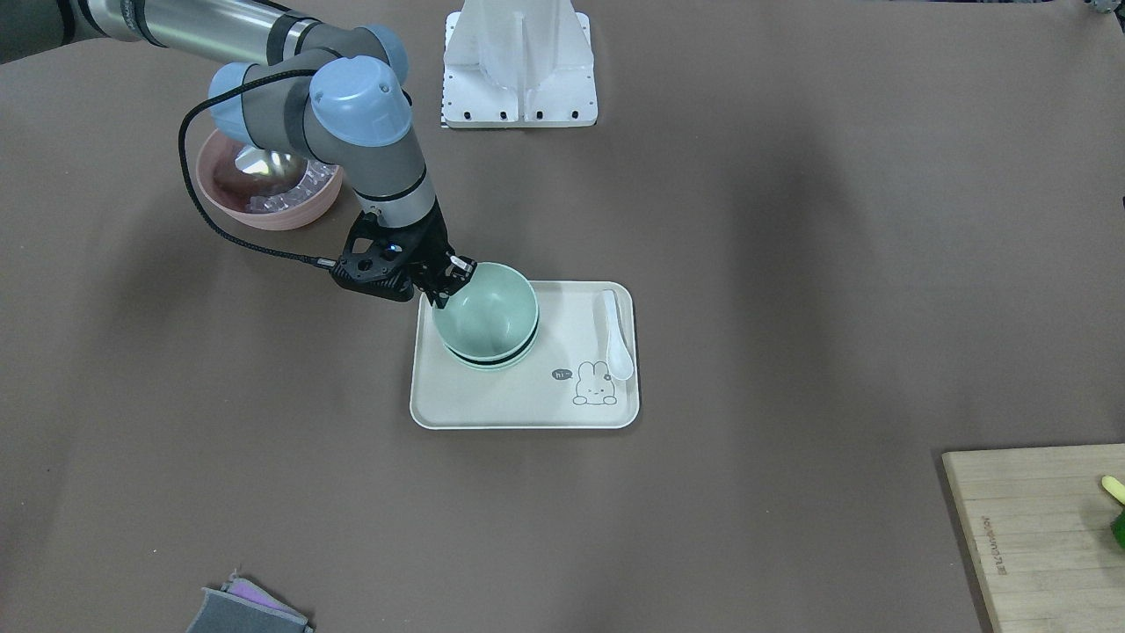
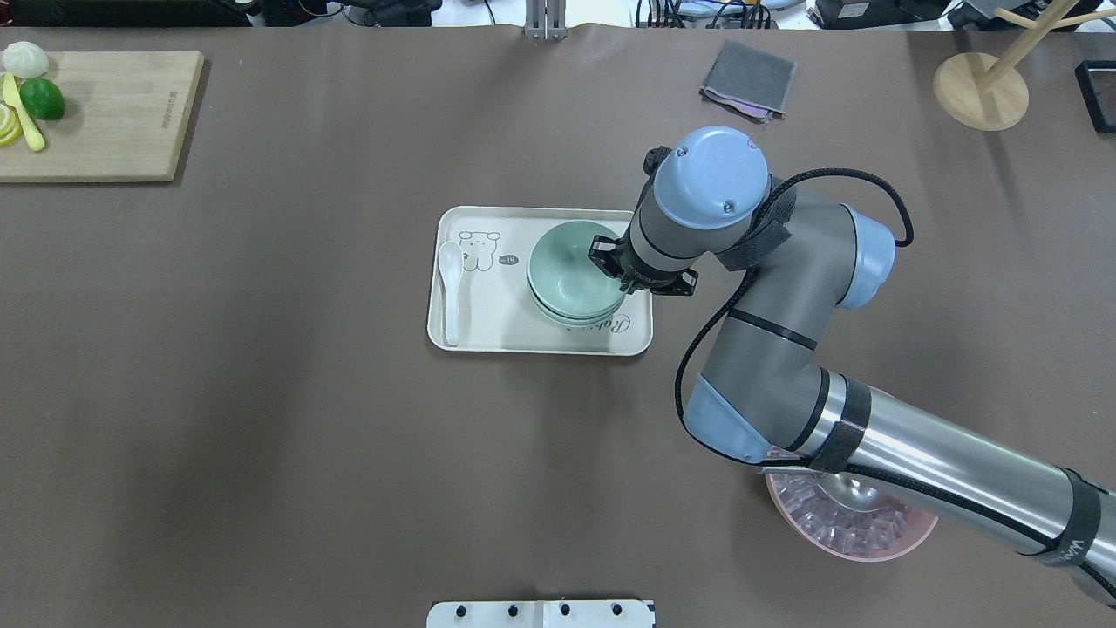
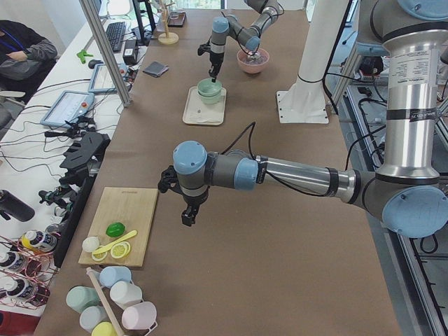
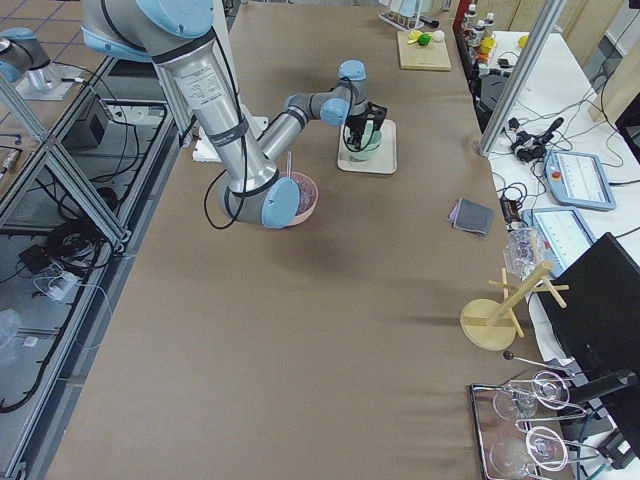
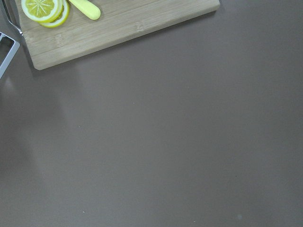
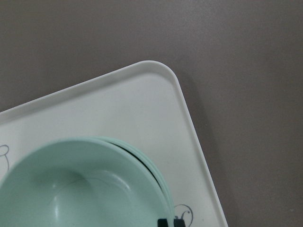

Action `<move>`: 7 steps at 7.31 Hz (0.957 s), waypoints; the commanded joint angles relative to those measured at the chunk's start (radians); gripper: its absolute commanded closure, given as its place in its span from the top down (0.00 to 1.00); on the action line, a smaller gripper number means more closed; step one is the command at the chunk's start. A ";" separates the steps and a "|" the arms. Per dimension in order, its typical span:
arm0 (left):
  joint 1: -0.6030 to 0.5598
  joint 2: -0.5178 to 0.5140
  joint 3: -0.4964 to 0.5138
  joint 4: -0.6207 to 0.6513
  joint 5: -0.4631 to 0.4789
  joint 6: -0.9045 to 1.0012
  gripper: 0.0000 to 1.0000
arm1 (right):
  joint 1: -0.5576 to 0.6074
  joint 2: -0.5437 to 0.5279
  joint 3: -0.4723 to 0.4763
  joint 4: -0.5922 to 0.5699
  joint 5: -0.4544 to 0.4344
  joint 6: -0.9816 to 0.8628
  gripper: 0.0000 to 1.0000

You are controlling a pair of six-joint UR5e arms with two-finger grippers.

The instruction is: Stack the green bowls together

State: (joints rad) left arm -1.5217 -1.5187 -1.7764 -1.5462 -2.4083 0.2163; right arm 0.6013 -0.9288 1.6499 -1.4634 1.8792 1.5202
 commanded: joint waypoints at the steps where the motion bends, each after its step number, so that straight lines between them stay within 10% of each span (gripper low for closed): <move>1: 0.000 0.000 0.000 0.000 0.000 0.000 0.99 | 0.000 0.004 -0.005 0.000 0.000 0.000 0.00; 7: 0.000 0.000 -0.002 0.000 0.000 0.000 0.99 | 0.000 0.018 -0.021 0.000 -0.006 -0.005 0.00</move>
State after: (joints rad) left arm -1.5217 -1.5186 -1.7766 -1.5463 -2.4083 0.2163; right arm 0.6013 -0.9122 1.6310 -1.4634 1.8731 1.5166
